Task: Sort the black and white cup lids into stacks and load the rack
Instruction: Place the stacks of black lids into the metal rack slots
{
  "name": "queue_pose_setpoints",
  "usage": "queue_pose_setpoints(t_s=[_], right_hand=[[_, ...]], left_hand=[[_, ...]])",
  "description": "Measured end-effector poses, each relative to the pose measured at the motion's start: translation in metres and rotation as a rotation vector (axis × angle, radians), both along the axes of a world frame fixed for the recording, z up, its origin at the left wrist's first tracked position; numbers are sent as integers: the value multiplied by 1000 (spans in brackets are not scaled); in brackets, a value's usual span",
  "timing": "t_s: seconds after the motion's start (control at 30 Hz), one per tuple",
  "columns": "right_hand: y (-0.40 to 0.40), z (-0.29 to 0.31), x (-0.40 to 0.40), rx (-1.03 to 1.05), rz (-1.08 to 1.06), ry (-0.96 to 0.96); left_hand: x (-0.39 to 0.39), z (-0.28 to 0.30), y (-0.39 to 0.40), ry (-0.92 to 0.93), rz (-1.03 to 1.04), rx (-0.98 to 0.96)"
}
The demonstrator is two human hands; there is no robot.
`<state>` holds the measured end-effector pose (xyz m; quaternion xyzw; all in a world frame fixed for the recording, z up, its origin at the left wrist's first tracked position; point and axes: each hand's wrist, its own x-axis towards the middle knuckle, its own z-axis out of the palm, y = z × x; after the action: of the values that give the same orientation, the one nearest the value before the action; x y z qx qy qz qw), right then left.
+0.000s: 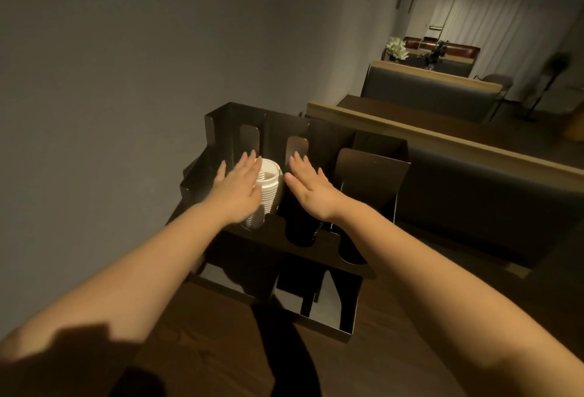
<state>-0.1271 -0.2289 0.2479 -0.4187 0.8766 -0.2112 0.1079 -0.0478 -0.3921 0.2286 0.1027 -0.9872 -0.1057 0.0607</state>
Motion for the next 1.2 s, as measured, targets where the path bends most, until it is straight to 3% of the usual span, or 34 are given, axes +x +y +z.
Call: queue_pose_setpoints(t_s=[0.13, 0.2, 0.3, 0.4, 0.5, 0.6, 0.73, 0.83, 0.97, 1.07, 1.13, 1.2], right_hand=[[38, 6, -3, 39, -73, 82], [49, 1, -2, 87, -79, 150], [55, -18, 4, 347, -20, 244], [53, -30, 4, 393, -9, 289], [47, -19, 4, 396, -13, 287], [50, -12, 4, 236, -69, 267], [54, -28, 9, 338, 32, 342], [52, -27, 8, 371, 41, 351], [50, -24, 7, 359, 26, 255], [61, -11, 9, 122, -59, 54], [77, -2, 8, -12, -137, 94], [99, 1, 3, -10, -207, 180]], left_hand=[[-10, 14, 36, 66, -205, -71], [-15, 19, 54, -21, -254, -200], [-15, 10, 73, -282, -286, -432], [-17, 1, 80, -355, -264, -488], [-24, 13, 78, -275, -232, -335], [-24, 19, 72, -105, -165, -153], [-19, 1, 71, -266, -267, -324], [-24, 1, 72, -250, -258, -335], [-27, 3, 73, -204, -209, -163], [-29, 11, 74, -127, -162, -12], [-30, 17, 79, -31, -169, 10], [-29, 22, 89, 42, -228, 34]])
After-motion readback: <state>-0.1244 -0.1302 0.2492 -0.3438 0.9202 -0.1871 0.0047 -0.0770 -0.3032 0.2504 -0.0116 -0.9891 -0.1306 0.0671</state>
